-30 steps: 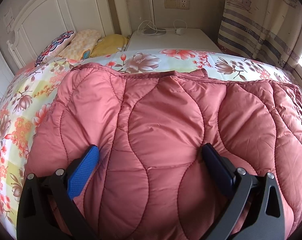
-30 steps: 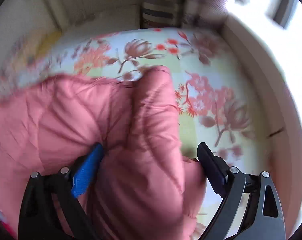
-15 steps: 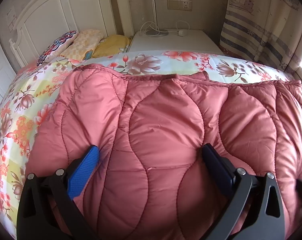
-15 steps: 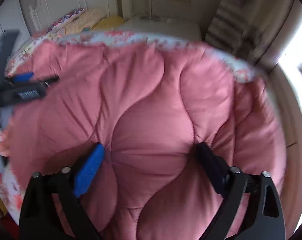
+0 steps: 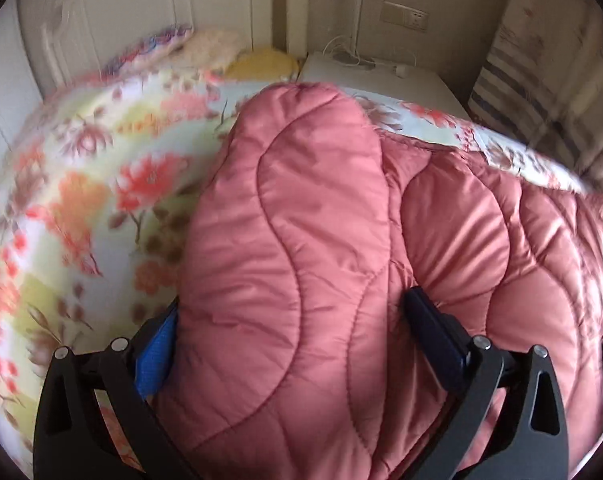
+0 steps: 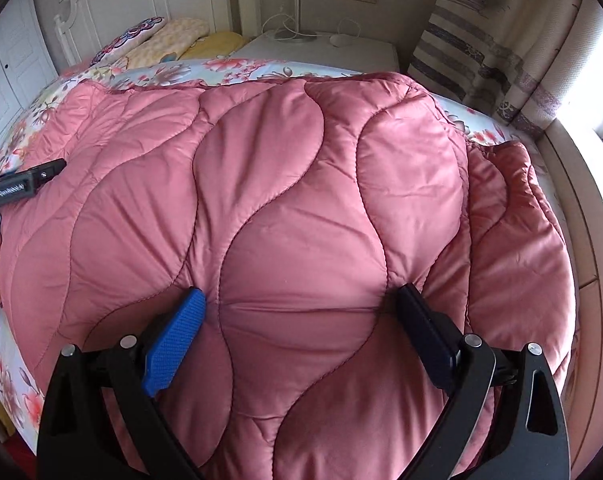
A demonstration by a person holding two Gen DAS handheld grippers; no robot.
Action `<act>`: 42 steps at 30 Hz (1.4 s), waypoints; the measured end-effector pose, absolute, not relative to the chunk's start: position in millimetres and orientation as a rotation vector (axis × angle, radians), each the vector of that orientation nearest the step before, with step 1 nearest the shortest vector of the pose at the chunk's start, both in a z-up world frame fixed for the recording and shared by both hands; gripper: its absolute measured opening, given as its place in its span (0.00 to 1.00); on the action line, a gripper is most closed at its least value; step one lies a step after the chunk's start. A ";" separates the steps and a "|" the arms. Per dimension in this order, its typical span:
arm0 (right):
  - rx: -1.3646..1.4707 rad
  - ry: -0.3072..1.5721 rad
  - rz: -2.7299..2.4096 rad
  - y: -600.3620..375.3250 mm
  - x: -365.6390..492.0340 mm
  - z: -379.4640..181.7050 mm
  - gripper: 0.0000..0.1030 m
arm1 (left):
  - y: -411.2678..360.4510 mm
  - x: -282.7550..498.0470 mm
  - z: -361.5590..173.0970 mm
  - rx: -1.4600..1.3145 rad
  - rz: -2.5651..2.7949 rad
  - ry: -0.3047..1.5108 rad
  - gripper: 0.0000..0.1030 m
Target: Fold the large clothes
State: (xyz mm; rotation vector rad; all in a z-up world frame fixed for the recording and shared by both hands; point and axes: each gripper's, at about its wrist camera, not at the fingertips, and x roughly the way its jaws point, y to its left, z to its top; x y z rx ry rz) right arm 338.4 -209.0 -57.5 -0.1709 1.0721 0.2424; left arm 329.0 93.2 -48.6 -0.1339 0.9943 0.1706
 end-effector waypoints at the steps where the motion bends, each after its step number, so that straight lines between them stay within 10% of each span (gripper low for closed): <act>1: -0.184 1.058 0.219 -204.5 333.7 -47.3 0.88 | 90.6 328.6 -48.4 -0.114 0.179 0.988 0.98; 42: -0.172 0.940 0.301 -124.4 292.5 -59.1 0.96 | 73.4 320.5 -47.9 -0.028 0.248 0.906 0.98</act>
